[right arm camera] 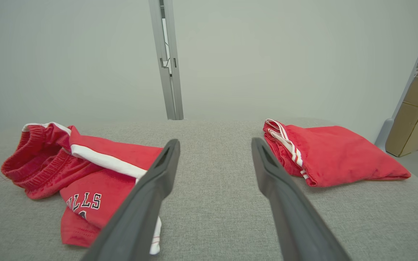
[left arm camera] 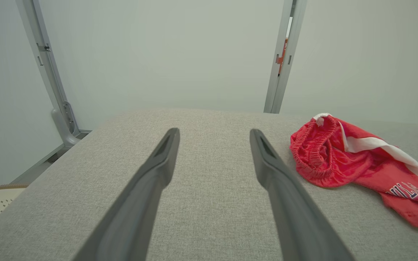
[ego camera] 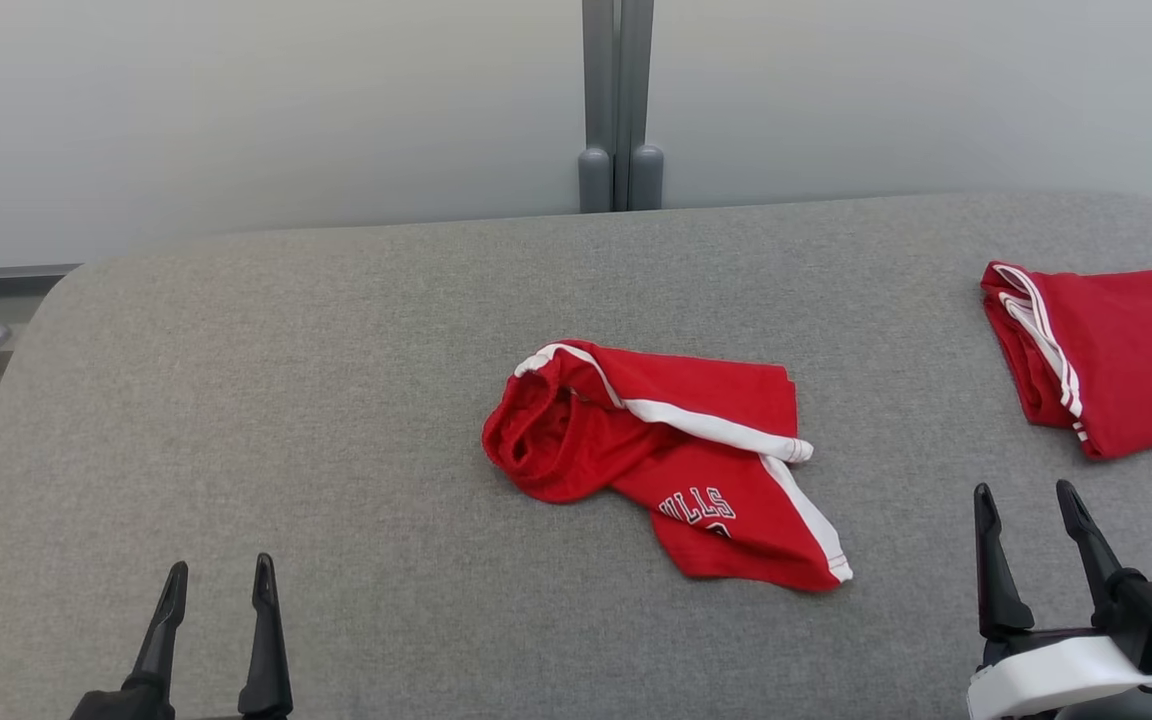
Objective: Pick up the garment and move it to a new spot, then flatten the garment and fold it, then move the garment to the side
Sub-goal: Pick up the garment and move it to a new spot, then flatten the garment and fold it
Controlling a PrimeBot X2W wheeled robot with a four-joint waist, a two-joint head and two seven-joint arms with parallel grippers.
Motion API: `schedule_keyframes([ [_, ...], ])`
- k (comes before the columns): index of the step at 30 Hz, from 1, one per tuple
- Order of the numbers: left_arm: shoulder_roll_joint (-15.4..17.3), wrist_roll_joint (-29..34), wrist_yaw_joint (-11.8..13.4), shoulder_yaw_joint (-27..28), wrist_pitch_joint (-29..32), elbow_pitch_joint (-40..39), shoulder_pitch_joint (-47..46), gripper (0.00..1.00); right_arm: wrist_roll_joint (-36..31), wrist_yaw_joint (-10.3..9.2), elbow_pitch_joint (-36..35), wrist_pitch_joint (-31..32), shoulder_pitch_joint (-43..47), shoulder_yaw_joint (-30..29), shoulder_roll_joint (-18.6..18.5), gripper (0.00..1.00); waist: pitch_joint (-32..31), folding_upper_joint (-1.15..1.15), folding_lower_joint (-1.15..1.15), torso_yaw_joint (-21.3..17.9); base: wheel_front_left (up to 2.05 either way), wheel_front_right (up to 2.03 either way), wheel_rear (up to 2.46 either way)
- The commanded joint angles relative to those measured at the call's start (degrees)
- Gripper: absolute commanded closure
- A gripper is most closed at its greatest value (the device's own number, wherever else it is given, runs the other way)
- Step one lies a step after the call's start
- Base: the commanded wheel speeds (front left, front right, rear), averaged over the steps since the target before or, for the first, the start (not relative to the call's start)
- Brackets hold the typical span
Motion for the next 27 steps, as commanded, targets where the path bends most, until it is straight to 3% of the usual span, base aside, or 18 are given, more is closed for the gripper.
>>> schedule_keyframes([
  [1, -0.37, 0.41, -0.58, 0.8, 0.01, 0.03, 0.31, 0.0, 0.53, -0.09, 0.13, 0.01, 0.24, 0.05, -0.12, 0.0, 0.1, 0.0, 0.0, -0.14, 0.0, 0.0, 0.0],
  [15, -1.2, 1.79, -2.82, 1.42, 0.0, -0.31, -2.2, 0.0, 0.43, -0.09, 0.17, 0.01, -1.74, 1.38, -0.13, 0.0, 1.46, 0.0, 0.0, -2.84, 0.0, 0.0, 0.0],
  [21, -1.19, 0.36, -3.31, -8.32, 0.01, 0.54, -6.96, 0.0, 0.37, -0.09, -0.65, 0.01, -3.34, 3.15, -0.11, 0.0, 3.69, 0.0, 0.0, -6.26, 0.0, 0.0, 0.0],
  [27, -1.09, -2.41, -3.31, -18.88, 1.81, 11.31, -19.0, 0.0, 1.43, -0.09, -2.36, 0.01, -7.06, 5.49, -0.11, 0.0, 10.28, 0.0, 0.0, -10.8, 0.0, 0.0, 0.0],
])
